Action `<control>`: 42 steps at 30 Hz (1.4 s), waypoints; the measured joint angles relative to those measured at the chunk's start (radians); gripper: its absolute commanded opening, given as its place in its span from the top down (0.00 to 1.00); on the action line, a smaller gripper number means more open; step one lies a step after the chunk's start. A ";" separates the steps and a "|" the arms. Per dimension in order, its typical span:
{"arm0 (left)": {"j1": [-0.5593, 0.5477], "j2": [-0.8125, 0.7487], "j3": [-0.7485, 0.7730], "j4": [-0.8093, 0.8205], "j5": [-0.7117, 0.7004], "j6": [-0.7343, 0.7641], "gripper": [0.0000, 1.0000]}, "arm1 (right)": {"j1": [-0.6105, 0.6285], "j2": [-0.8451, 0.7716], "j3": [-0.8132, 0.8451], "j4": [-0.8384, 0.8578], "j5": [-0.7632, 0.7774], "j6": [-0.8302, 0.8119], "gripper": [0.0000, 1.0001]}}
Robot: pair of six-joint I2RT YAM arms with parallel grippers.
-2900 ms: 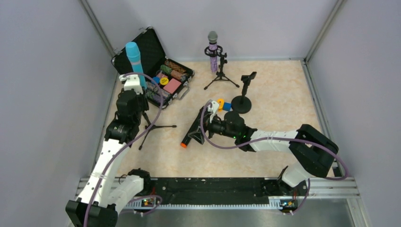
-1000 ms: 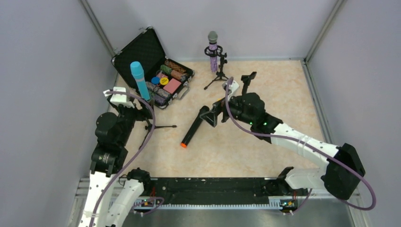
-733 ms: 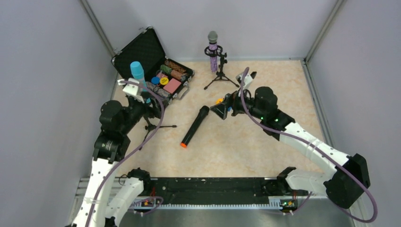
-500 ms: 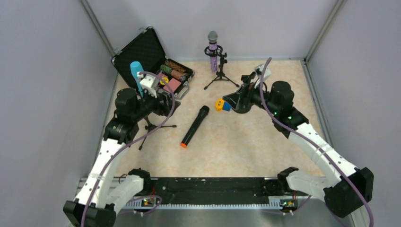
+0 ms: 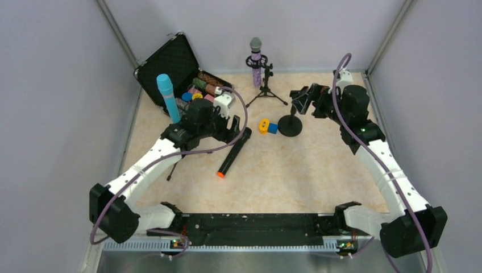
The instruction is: Attach the microphones to the stand
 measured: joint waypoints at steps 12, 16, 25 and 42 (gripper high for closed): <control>-0.085 0.306 0.165 0.089 -0.032 0.005 0.18 | -0.052 0.064 0.020 -0.101 0.072 -0.021 0.01; -0.097 0.391 0.232 0.183 0.007 0.005 0.18 | -0.130 0.049 -0.047 -0.071 -0.014 0.012 0.01; -0.128 0.607 0.314 0.494 0.129 0.004 0.21 | -0.269 -0.010 -0.148 -0.026 -0.208 0.100 0.01; -0.158 0.958 0.460 0.996 0.193 -0.068 0.33 | -0.281 -0.044 -0.148 0.000 -0.298 0.127 0.01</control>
